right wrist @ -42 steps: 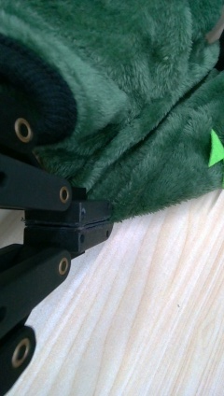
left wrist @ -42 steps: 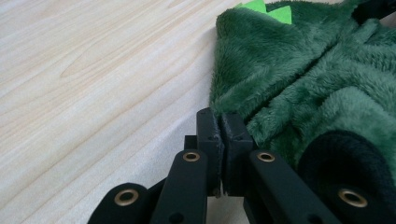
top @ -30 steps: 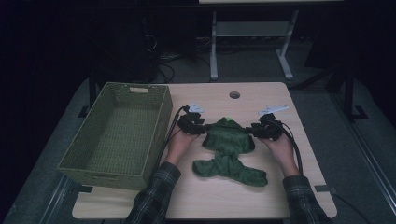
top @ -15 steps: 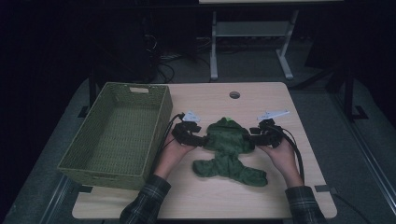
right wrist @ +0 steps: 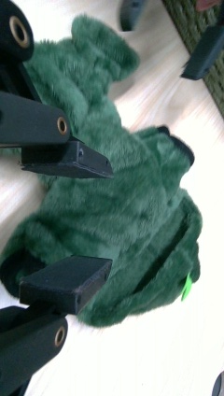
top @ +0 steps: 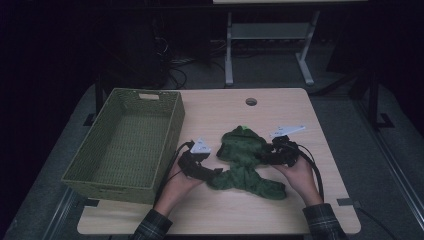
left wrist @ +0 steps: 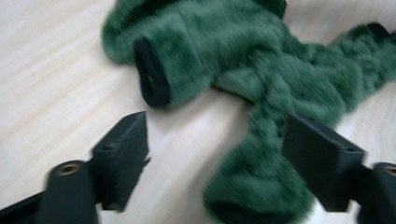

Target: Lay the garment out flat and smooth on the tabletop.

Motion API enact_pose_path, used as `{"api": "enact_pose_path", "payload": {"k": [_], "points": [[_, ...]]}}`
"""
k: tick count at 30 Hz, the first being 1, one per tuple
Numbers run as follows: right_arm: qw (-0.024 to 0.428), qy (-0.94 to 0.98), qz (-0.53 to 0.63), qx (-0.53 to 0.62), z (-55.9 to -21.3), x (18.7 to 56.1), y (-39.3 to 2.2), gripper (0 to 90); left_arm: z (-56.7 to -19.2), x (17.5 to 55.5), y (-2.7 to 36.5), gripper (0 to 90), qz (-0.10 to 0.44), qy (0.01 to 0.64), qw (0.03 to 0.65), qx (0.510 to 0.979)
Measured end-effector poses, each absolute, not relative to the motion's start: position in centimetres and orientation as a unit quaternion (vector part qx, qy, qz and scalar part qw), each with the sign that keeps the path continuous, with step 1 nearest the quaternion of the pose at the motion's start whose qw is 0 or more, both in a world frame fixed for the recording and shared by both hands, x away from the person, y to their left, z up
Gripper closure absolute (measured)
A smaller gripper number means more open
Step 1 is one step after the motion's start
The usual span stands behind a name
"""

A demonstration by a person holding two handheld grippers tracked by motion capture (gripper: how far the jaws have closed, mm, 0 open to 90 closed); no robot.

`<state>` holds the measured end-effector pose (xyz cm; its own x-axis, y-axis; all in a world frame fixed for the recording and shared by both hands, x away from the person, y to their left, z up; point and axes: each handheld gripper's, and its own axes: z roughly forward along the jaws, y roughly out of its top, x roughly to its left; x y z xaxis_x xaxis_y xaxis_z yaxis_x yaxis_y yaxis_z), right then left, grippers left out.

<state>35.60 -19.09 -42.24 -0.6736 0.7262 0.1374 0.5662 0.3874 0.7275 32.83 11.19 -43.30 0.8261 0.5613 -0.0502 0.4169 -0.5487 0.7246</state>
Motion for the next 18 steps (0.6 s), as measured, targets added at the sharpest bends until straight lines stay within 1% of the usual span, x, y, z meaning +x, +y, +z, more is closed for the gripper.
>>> {"api": "enact_pose_path", "payload": {"k": [4, 8, 15, 18], "points": [[0.1, 0.827, 0.401, 0.382, -41.9, 34.9, -18.5, 48.9, -44.0, 31.4, 11.6, 14.8, 0.092, 0.279, 0.381, 0.877], [0.101, 0.83, 0.404, 0.371, -41.9, 34.2, -17.8, 49.0, -44.6, 29.9, 12.3, 12.6, 0.1, 0.278, 0.375, 0.879], [0.084, 0.835, 0.409, 0.359, -42.2, 33.6, -16.3, 52.2, -45.4, 27.4, 13.5, 12.5, 0.101, 0.282, 0.378, 0.876], [0.079, 0.837, 0.411, 0.353, -42.2, 33.3, -15.7, 53.7, -46.0, 26.4, 13.8, 12.5, 0.109, 0.273, 0.362, 0.885]]}}
